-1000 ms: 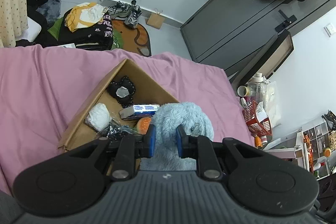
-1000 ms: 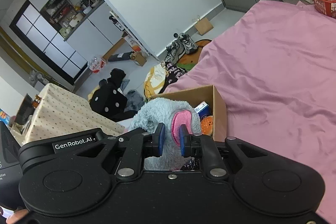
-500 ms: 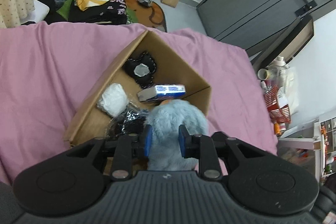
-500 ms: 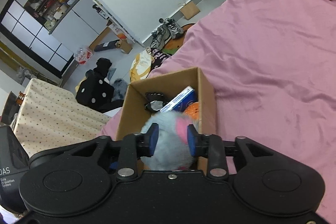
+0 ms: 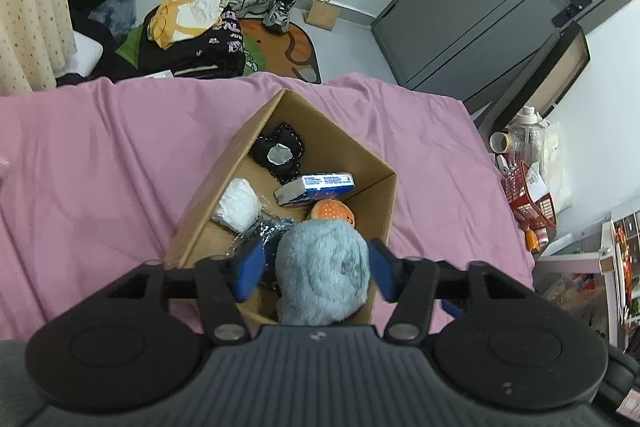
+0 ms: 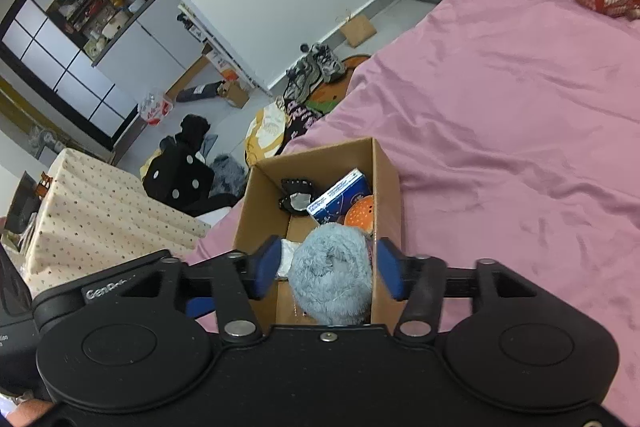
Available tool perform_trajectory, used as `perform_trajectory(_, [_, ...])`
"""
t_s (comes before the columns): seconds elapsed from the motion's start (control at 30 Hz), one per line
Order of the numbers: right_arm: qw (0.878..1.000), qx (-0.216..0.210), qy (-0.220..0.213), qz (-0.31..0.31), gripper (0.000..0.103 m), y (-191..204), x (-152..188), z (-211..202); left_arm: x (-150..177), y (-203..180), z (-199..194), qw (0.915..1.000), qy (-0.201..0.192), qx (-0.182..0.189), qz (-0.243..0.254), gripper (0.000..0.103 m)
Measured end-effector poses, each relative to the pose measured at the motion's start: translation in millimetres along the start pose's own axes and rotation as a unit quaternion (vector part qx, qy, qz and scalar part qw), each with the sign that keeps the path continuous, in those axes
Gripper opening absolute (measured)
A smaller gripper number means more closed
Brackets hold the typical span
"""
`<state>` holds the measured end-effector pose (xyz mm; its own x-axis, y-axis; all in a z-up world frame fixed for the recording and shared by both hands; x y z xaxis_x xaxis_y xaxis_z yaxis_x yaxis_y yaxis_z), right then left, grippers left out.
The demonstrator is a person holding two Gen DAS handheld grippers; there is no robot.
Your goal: Organize soft objects
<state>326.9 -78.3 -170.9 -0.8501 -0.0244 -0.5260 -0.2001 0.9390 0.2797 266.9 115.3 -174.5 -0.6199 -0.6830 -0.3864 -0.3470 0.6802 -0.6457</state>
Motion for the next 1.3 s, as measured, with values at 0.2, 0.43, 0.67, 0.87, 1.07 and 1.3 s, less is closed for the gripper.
perform_trajectory(0.2, [0.999, 0.013, -0.035, -0.013, 0.082, -6, -3, -33, 5, -15, -27, 0.9988, -0.010, -0.016, 0.046, 0.085])
perform_trajectory(0.43, [0.997, 0.028, -0.071, -0.029, 0.099, -19, 0, -73, 16, -29, -57, 0.9939, -0.009, -0.033, 0.105, 0.094])
perform_trajectory(0.67, [0.994, 0.049, -0.090, -0.040, 0.103, -32, 13, -107, 30, -46, -91, 0.9871, -0.016, -0.035, 0.155, 0.097])
perform_trajectory(0.87, [0.991, 0.064, -0.111, -0.046, 0.103, -38, 23, -134, 47, -57, -110, 0.9831, -0.021, -0.026, 0.180, 0.100])
perform_trajectory(1.07, [0.988, 0.074, -0.123, -0.056, 0.103, -39, 34, -156, 62, -68, -130, 0.9787, -0.025, -0.025, 0.202, 0.103])
perform_trajectory(1.3, [0.986, 0.071, -0.140, -0.063, 0.103, -37, 46, -180, 73, -80, -158, 0.9716, -0.042, -0.027, 0.231, 0.103])
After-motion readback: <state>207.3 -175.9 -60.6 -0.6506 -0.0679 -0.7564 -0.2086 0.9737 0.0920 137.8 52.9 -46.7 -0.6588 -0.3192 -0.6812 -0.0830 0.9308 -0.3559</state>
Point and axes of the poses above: each gripper's, at about its wrist camera, not at the fingertips, and z roughly the way its jaws point, y to its left, x to its underside, the point moved 10 cm from there along z, roughly the way its jaws point, and after that the axes turned 14 degrees about x, right-handed, at the moved point
